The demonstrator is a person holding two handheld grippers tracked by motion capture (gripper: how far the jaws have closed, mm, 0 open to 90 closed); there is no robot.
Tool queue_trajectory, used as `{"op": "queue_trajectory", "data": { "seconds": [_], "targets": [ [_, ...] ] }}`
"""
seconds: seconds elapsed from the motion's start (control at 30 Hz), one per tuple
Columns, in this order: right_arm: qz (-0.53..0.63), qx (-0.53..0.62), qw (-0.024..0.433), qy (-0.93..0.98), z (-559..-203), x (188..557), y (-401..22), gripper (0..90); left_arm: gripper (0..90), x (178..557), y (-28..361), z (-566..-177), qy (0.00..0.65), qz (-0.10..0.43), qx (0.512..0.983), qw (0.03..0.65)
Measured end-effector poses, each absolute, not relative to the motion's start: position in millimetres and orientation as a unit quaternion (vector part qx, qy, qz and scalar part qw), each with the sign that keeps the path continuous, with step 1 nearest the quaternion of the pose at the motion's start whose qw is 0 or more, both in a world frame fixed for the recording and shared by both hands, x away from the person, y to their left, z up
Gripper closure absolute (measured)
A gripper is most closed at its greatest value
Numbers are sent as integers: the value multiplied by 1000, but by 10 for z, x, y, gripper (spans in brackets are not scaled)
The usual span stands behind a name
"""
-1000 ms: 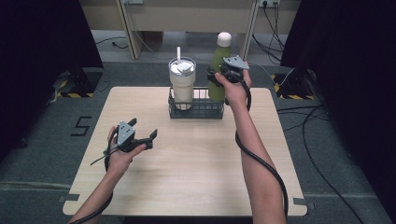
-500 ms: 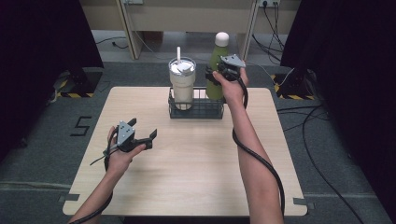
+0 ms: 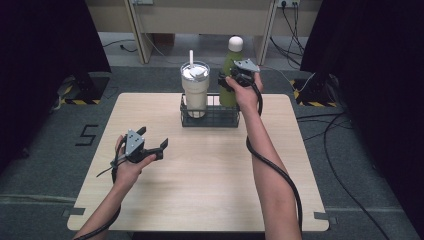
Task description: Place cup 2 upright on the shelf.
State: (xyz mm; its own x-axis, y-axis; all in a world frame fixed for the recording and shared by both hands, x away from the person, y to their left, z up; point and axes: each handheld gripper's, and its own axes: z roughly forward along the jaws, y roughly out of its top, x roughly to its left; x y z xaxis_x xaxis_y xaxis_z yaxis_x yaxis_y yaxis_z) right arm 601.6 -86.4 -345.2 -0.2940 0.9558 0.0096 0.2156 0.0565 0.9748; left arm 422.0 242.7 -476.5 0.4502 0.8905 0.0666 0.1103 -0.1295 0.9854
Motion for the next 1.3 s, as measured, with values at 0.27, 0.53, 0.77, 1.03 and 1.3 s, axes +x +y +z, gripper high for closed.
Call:
{"op": "queue_trajectory", "data": {
  "seconds": [0.27,0.53,0.77,1.03,1.3],
  "targets": [
    [498,468,365,632,-3507,6050,-836,216,54,4220,2425,-4766,380,361,659,539],
    [486,471,363,640,-3604,6100,-807,216,54,4219,2428,-4772,380,361,660,539],
    [480,479,359,642,-3680,6137,-802,216,55,4217,2432,-4769,380,362,659,538],
    [474,483,355,645,-3769,6156,-810,216,55,4217,2429,-4773,380,361,660,538],
    [476,481,359,643,-3783,6156,-804,229,55,4217,2425,-4781,380,360,660,538]
  ]
}}
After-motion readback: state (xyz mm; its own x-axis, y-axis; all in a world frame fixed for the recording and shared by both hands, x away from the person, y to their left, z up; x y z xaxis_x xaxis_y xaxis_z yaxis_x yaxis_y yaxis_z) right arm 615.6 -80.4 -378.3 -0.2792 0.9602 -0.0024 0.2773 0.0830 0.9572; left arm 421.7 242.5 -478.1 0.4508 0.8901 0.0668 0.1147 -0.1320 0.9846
